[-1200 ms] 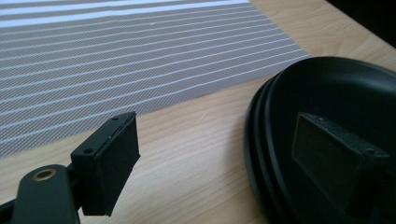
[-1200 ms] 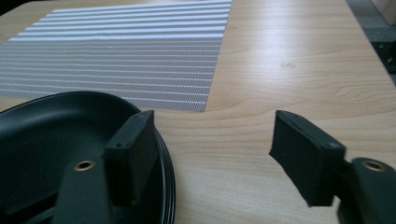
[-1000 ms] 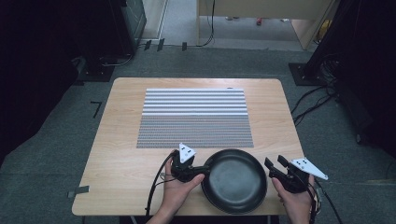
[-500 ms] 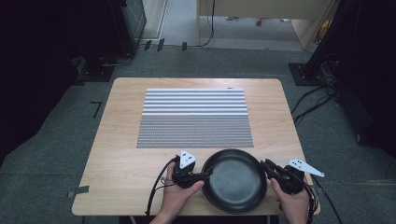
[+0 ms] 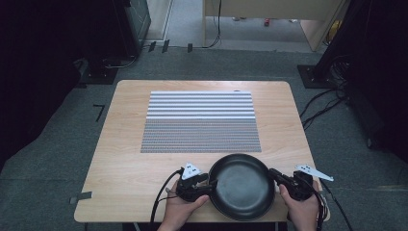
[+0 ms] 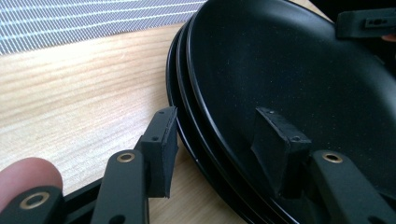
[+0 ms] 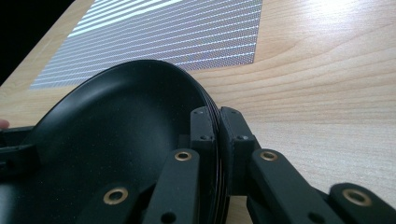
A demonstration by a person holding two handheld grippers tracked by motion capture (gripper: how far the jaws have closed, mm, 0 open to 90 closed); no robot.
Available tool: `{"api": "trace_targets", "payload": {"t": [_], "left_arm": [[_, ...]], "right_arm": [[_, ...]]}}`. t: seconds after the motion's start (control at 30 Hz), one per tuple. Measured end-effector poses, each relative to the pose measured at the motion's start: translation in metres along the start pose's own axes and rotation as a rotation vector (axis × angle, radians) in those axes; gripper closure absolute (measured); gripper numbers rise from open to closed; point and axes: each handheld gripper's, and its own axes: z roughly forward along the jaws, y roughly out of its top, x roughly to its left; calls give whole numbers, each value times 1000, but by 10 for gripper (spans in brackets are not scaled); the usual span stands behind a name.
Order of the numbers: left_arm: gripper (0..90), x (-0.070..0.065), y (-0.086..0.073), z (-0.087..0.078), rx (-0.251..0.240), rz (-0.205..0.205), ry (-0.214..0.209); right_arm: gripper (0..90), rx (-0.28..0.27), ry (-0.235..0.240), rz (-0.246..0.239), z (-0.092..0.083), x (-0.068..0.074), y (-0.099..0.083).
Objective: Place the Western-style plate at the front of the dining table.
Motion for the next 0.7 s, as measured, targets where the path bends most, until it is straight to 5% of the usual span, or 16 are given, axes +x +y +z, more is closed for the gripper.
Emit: {"api": "trace_targets", "payload": {"t": [0.47,0.7], "left_arm": [[493,3,0,1,16,-49,-27],[483,6,0,1,17,-60,-45]], "right_arm": [[853,-16,-15,-15,4,7,-3],[853,-24,4,15,8,6,-2]]}}
